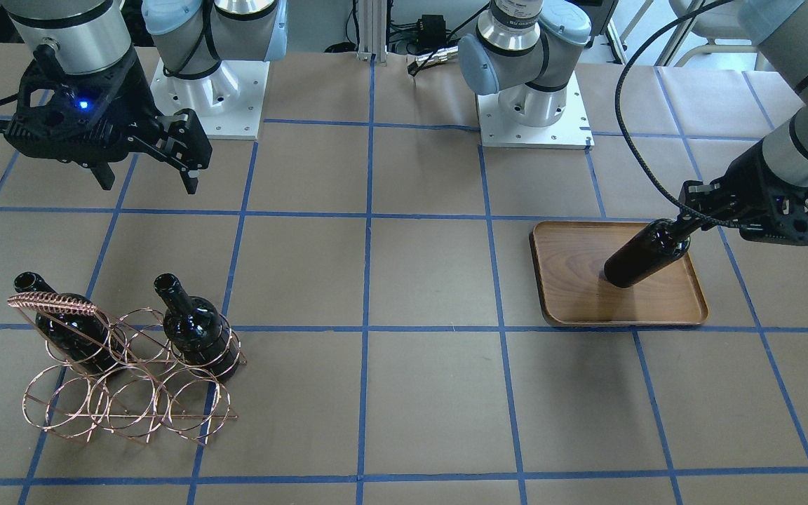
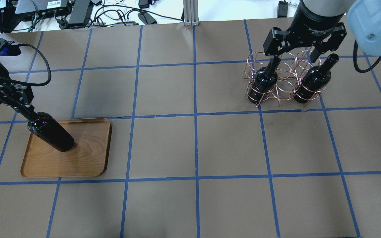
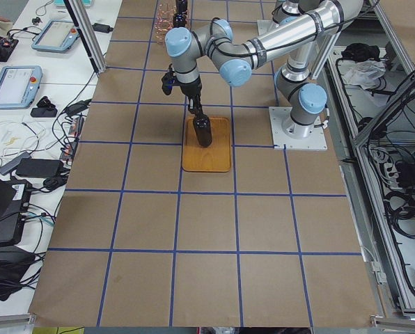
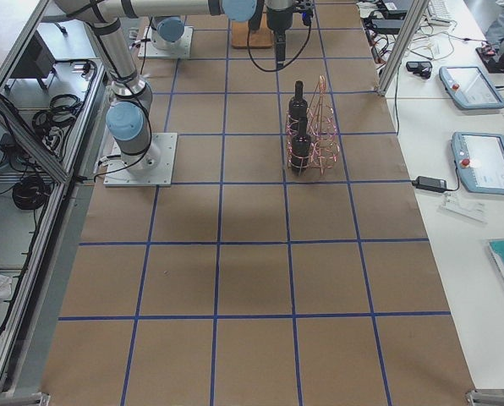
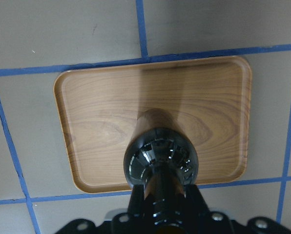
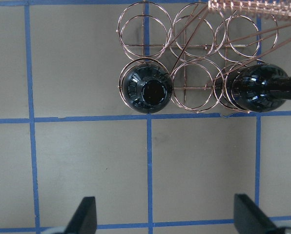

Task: Take wine from basket and place on tray
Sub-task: 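Lower the bottle and lay it down on the wooden tray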

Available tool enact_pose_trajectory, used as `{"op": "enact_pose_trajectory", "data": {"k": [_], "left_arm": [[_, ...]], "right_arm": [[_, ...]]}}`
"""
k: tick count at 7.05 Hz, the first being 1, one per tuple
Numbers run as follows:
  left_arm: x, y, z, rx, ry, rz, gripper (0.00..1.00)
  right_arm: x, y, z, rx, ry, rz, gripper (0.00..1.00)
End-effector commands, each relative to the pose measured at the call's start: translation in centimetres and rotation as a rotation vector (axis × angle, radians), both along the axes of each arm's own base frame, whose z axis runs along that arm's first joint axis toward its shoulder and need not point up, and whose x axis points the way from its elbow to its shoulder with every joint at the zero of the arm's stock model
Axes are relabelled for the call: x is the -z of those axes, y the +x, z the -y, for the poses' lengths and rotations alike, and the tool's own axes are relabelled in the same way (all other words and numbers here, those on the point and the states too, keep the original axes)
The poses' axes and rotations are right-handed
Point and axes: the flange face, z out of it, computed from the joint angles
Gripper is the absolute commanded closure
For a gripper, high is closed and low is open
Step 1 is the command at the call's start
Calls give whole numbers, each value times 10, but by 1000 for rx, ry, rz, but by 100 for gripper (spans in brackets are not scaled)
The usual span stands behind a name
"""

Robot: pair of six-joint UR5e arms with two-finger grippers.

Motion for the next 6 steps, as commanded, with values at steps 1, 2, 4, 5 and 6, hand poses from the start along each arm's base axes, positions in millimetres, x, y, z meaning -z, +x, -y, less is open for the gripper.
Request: {"op": "enact_pose_trajectory", "data": {"k": [1,2,4,5,6], "left_arm": [[7,0,-1,1,11,-3,100],[16,-4,-8,1,18,-4,100],[6,-4,-10,-30,-14,19,3],[-9,-5,-15,-32,-22,44,0],[-24,-6,-28,-26,13,78,0]], "right_arm": [[0,0,0,0,2,0,0],[0,0,0,0,2,0,0],[0,0,0,0,4,0,0],[0,0,0,0,2,0,0],[0,0,0,0,4,0,0]]}}
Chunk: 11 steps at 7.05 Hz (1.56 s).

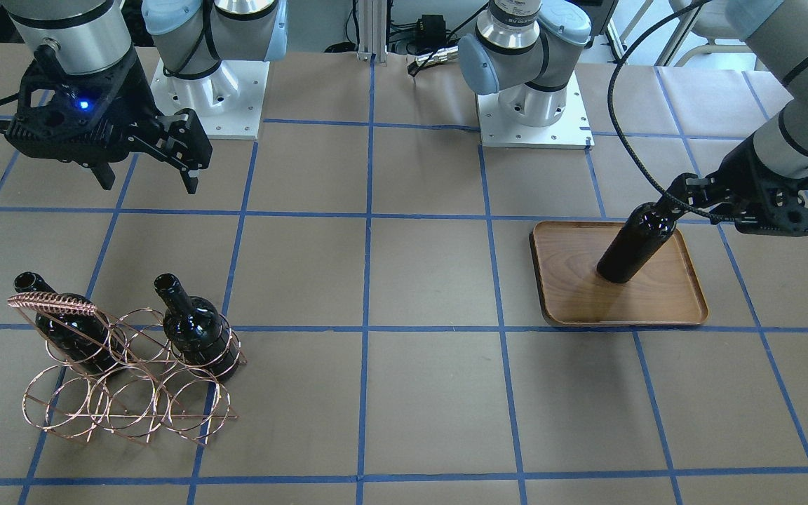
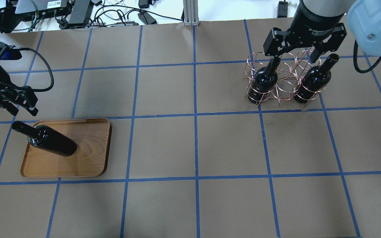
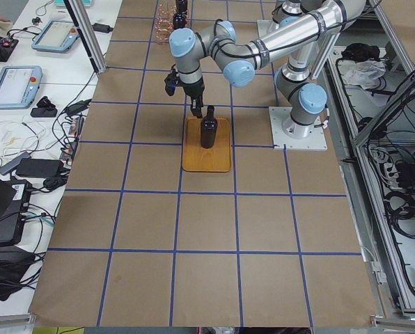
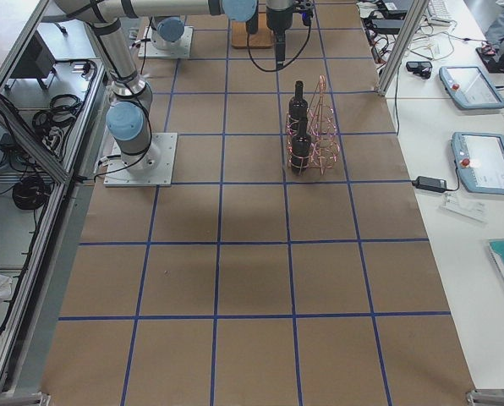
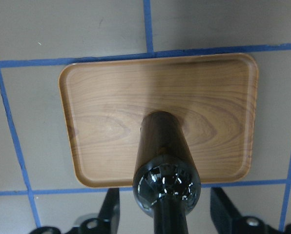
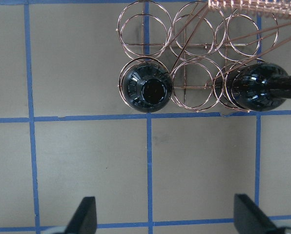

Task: Take wine from basket and place on tray
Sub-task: 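Open the left gripper and raise it away from the tray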

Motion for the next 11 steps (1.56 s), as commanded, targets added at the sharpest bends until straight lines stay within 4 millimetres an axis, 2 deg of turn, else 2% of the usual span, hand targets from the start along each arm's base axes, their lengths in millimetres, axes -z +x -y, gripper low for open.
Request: {"op": "enact_pose_trajectory", "data": {"k": [1,2,3,4,6,8,9,11], "left_arm": [[-40,-5,-20,-7,32,33,0],[-67,-11,-25,-118,32,38,0],[-84,-25,-22,-195,21,36,0],[-94,-64,-16,-228,-14,41,0],[-123,-158,-11,-175,-126,64,0],[-125,-246,-25,-134,-177,65,0],[-122,-275,-27,-125,-216,54,0],[-107,-304,-26,-82,-222,35,0]], "right_arm": [[0,0,0,0,-1,0,0],[0,0,0,0,-2,0,0],[0,0,0,0,-2,0,0],[-5,0,1,1,-10,3,0],[-5,0,1,0,-11,5,0],[-6,1,1,2,-13,14,0],[-6,2,1,4,-16,21,0],[-6,4,2,20,-16,37,0]]}}
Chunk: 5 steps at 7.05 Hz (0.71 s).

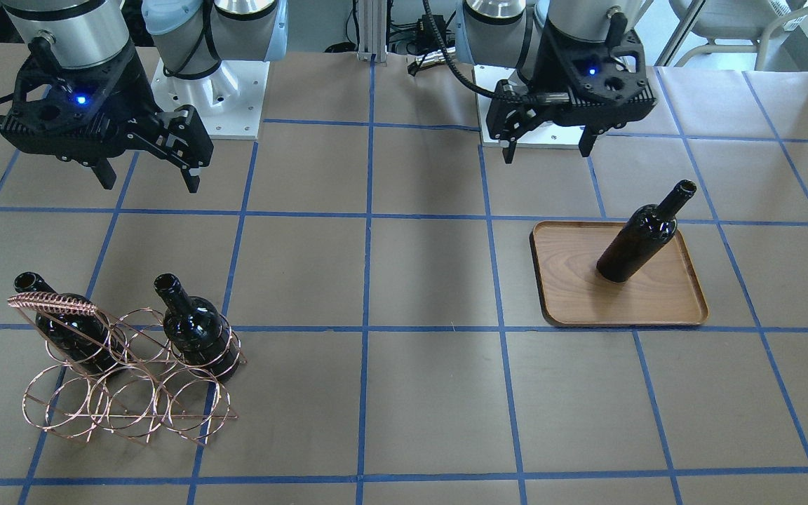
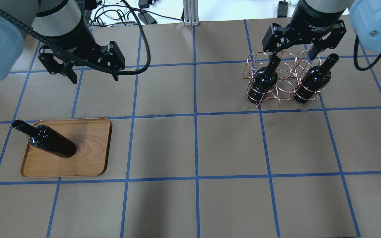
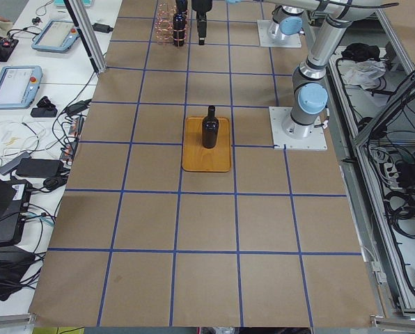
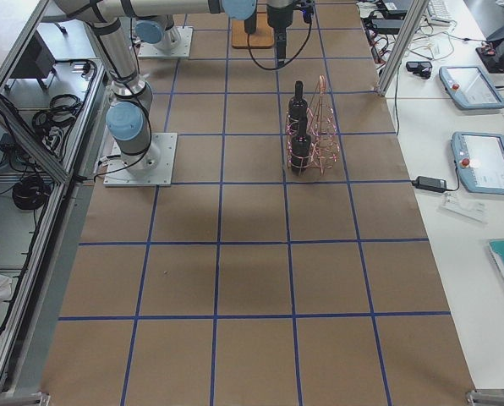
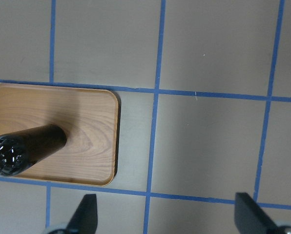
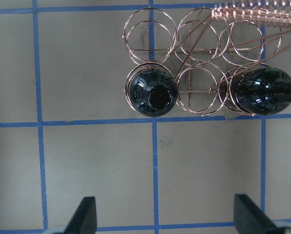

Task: Take wine from basket and place on tray
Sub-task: 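Open the left gripper and raise it away from the tray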

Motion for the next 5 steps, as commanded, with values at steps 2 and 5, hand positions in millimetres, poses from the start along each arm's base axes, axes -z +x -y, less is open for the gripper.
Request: {"op": "enact_pose_trajectory", "data": {"k": [2,5], "left_arm": [[8,-30,-5,41,-11,-16,0],[6,-25,-5,49,-14,-23,0]], "right_arm": [[0,1,0,22,-4,21,0],[0,1,1,22,-4,19,0]]}}
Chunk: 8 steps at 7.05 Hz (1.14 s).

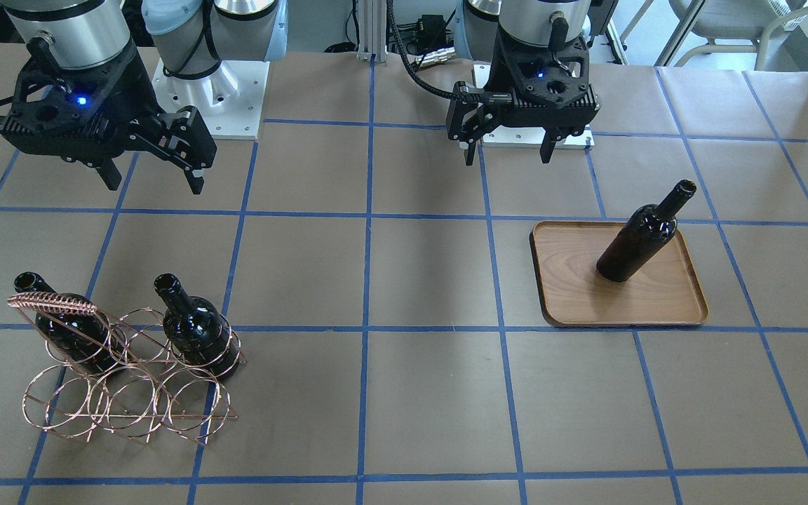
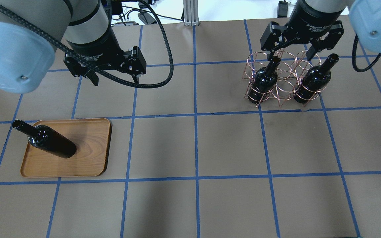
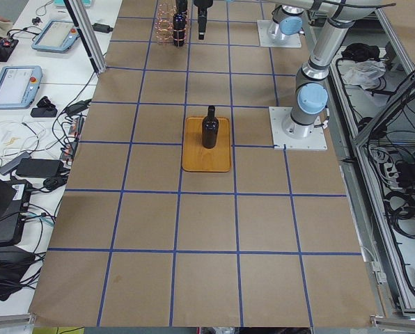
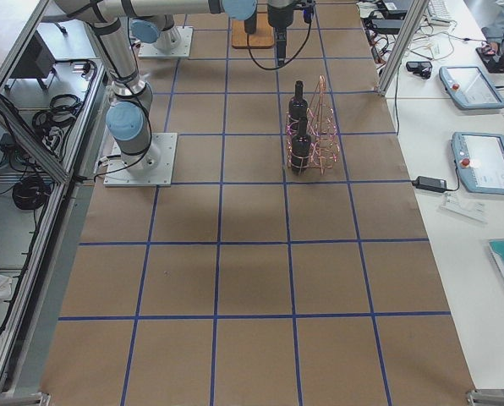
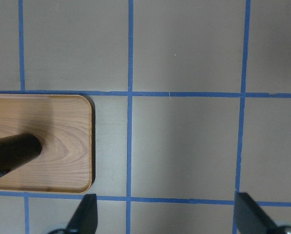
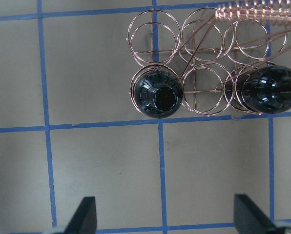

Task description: Take wine from basket and place on tray

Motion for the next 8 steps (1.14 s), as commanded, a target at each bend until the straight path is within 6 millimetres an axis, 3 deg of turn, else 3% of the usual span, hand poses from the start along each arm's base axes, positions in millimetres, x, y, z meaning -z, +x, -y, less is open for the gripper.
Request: {"op": "enact_pose_trajectory", "data": {"k": [1,3,5,8], "left_arm": [[-8,11,2,-10,-8,-53,0],[-12,77,26,-35,-13,-68,0],[-16,90,25,-45,-22,-50,0],[-13,88,23,-42,-9,-57,0]], "right_arm": [[1,0,1,-1,2,1,0],[1,0,1,0,2,-2,0],[1,-1,1,-2,3,-12,0],[1,-1,1,0,3,-11,0]]}}
